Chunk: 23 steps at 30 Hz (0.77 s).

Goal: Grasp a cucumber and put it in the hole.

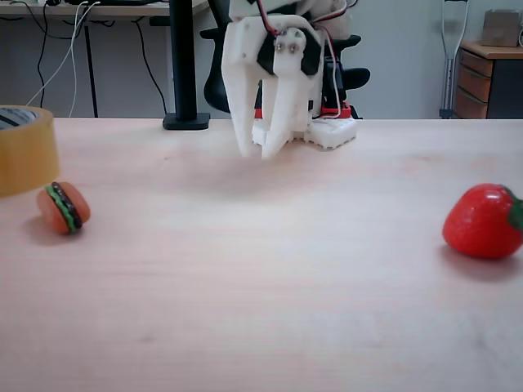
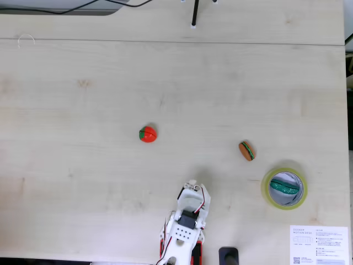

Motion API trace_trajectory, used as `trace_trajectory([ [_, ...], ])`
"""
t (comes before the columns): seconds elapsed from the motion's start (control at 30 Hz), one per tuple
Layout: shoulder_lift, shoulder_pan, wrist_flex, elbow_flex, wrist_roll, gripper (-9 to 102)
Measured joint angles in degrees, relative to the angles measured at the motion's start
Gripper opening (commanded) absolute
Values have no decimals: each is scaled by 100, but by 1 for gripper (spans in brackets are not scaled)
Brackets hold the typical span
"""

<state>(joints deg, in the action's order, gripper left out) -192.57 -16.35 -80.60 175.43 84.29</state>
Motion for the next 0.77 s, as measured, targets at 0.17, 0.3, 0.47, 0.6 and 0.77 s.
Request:
trace_trajectory([
  [0.17, 0, 0, 26, 79, 0, 2],
  [0.3, 0, 0, 26, 79, 0, 3],
  [0.47, 0, 0, 26, 79, 0, 3],
  [0.6, 0, 0, 26, 79, 0, 3],
  [0.77, 0, 0, 26, 79, 0, 2],
])
